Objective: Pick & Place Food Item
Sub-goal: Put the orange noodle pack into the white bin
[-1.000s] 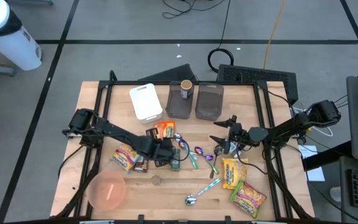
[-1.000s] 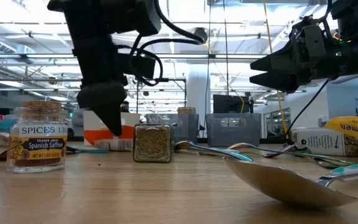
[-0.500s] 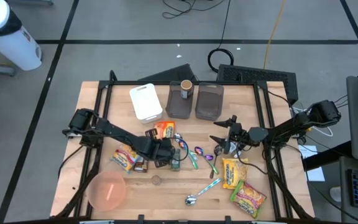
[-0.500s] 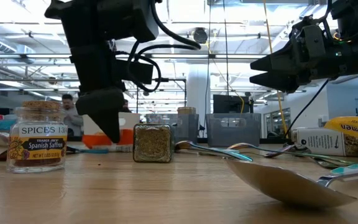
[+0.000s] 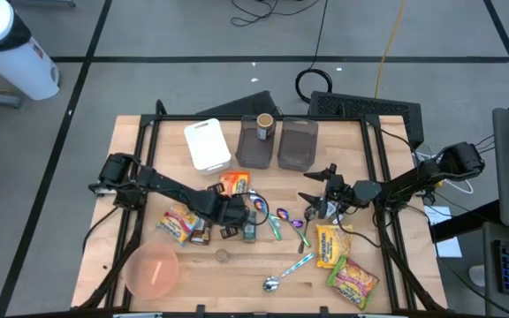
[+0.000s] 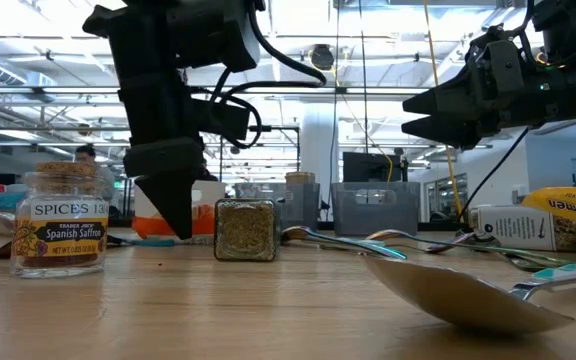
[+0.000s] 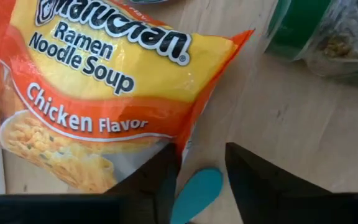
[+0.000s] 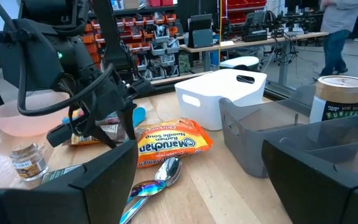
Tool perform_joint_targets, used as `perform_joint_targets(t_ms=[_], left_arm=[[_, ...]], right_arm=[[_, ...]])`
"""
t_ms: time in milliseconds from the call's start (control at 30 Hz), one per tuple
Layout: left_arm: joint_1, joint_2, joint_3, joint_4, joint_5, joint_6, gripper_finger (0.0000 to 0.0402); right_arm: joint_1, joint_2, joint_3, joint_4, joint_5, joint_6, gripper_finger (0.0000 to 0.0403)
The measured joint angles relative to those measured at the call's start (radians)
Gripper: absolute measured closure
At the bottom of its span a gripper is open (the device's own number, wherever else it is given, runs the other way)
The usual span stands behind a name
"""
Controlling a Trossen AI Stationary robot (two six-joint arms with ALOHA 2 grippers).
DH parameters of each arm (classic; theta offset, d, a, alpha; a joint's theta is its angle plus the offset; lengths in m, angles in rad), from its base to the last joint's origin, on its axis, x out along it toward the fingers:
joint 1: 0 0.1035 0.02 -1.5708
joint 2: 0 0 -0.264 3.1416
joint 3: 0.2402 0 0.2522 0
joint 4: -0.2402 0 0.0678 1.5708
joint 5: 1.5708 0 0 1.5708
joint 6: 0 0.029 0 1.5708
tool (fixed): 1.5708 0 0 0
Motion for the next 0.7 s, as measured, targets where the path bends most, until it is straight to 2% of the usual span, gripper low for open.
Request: perform_joint_targets(t_ms=[133, 300, 467, 700], left_arm=[[0.0, 0.0, 0.0, 0.001, -0.023, -0.01, 0.023], [0.0, 0.011, 0.0, -0.001, -0.071, -0.026, 0.0233], [0.0, 0.027, 0.0, -0.006, -0.072, -0.028, 0.0279], [0.001, 0.037, 0.0, -0.012, -0.092, -0.032, 0.037]], right_arm=[[0.0, 0.0, 0.0, 0.0, 0.0, -0.003, 0.0069], [0.0, 0.0, 0.0, 0.0, 0.0, -0.003, 0.0069], [0.0, 0.0, 0.0, 0.0, 0.0, -0.003, 0.0069], [0.0, 0.0, 0.001, -0.001, 0.0, -0.003, 0.0069]])
